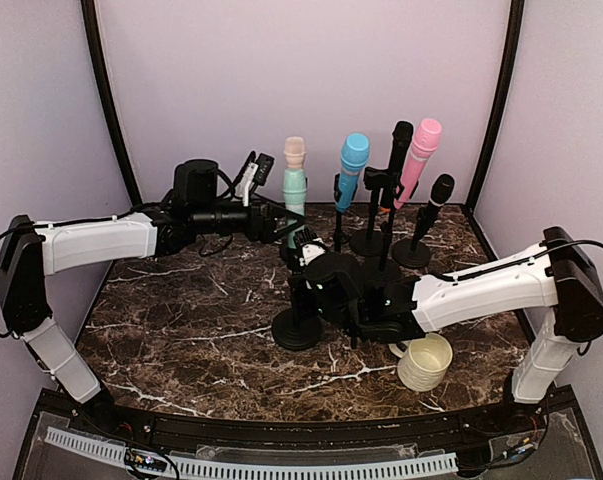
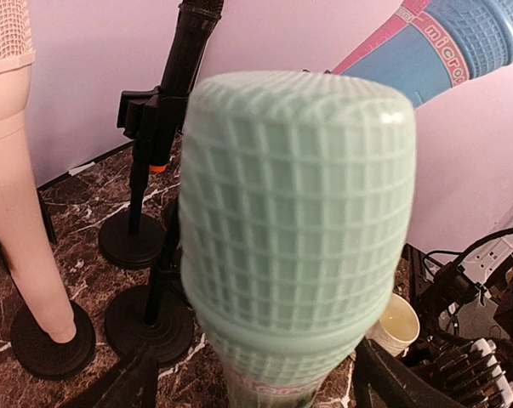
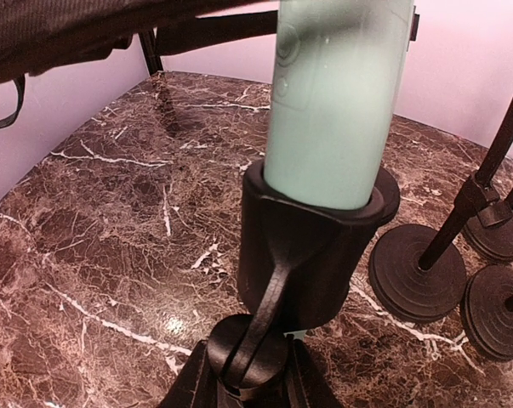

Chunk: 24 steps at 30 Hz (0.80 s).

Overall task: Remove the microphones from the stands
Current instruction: Remove the microphone from the microphone stand.

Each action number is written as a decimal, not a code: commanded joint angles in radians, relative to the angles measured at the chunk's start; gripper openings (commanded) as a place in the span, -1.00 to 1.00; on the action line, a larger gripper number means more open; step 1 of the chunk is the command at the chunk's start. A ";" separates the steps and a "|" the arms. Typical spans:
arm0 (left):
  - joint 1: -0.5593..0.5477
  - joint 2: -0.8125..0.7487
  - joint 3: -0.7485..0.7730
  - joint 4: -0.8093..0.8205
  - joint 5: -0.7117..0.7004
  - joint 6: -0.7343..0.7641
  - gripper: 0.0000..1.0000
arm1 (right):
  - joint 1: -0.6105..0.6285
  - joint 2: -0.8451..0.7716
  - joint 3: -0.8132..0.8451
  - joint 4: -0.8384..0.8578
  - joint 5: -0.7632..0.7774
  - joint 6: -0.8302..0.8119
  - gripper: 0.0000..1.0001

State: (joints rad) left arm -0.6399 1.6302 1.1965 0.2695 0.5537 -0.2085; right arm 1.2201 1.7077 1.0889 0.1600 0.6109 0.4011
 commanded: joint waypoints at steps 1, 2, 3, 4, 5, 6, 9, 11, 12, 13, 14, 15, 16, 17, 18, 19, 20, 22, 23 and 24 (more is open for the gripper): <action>-0.006 -0.018 -0.010 0.099 0.075 -0.011 0.58 | 0.005 0.011 -0.005 0.040 -0.002 0.029 -1.00; -0.007 -0.021 -0.016 0.107 0.079 -0.012 0.57 | 0.005 0.010 -0.005 0.041 -0.003 0.030 -1.00; -0.007 -0.021 -0.017 0.113 0.077 -0.015 0.54 | 0.007 0.010 -0.004 0.041 -0.004 0.031 -1.00; -0.007 -0.020 -0.016 0.114 0.071 -0.018 0.53 | 0.007 0.010 -0.004 0.042 -0.006 0.031 -1.00; -0.006 -0.013 -0.012 0.109 0.069 -0.021 0.50 | 0.007 0.009 -0.005 0.045 -0.008 0.028 -1.00; -0.007 -0.009 -0.008 0.105 0.069 -0.021 0.48 | 0.007 0.008 -0.005 0.046 -0.009 0.026 -1.00; -0.006 0.005 0.001 0.088 0.067 -0.025 0.39 | 0.007 0.008 -0.007 0.049 -0.009 0.024 -1.00; -0.007 0.003 0.001 0.087 0.066 -0.028 0.29 | 0.007 0.009 -0.009 0.047 -0.006 0.026 -1.00; -0.007 0.003 0.001 0.088 0.064 -0.029 0.26 | 0.007 0.010 -0.010 0.046 -0.006 0.027 -1.00; -0.007 -0.001 -0.001 0.089 0.063 -0.030 0.15 | 0.007 0.012 -0.010 0.044 -0.006 0.030 -1.00; -0.007 -0.003 -0.001 0.089 0.059 -0.031 0.01 | 0.007 0.013 -0.010 0.042 -0.004 0.031 -1.00; -0.007 -0.010 -0.001 0.090 0.058 -0.032 -0.04 | 0.007 0.013 -0.008 0.038 -0.003 0.034 -1.00; -0.007 -0.013 -0.002 0.092 0.057 -0.034 -0.15 | 0.007 0.015 -0.009 0.032 -0.002 0.037 -1.00; -0.006 -0.022 -0.004 0.095 0.060 -0.037 -0.21 | 0.007 0.016 -0.008 0.027 -0.002 0.038 -1.00; -0.007 -0.026 -0.005 0.098 0.060 -0.040 -0.30 | 0.007 0.016 -0.009 0.021 -0.001 0.040 -1.00; -0.007 -0.036 -0.008 0.103 0.063 -0.047 -0.33 | 0.007 0.017 -0.009 0.014 0.000 0.042 -1.00; -0.006 -0.042 -0.010 0.111 0.064 -0.051 -0.39 | 0.007 0.018 -0.009 0.008 0.003 0.044 -1.00; -0.007 -0.059 -0.017 0.120 0.067 -0.063 -0.49 | 0.007 0.018 -0.008 -0.007 0.009 0.050 -1.00; -0.007 -0.071 -0.021 0.122 0.065 -0.068 -0.53 | 0.007 0.018 -0.009 -0.016 0.010 0.056 -1.00; -0.007 -0.077 -0.023 0.127 0.063 -0.071 -0.63 | 0.007 0.018 -0.011 -0.023 0.010 0.060 -1.00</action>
State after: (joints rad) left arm -0.6399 1.6375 1.1900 0.3439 0.6014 -0.2428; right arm 1.2205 1.7077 1.0882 0.1593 0.6147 0.4057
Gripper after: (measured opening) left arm 0.360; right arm 0.225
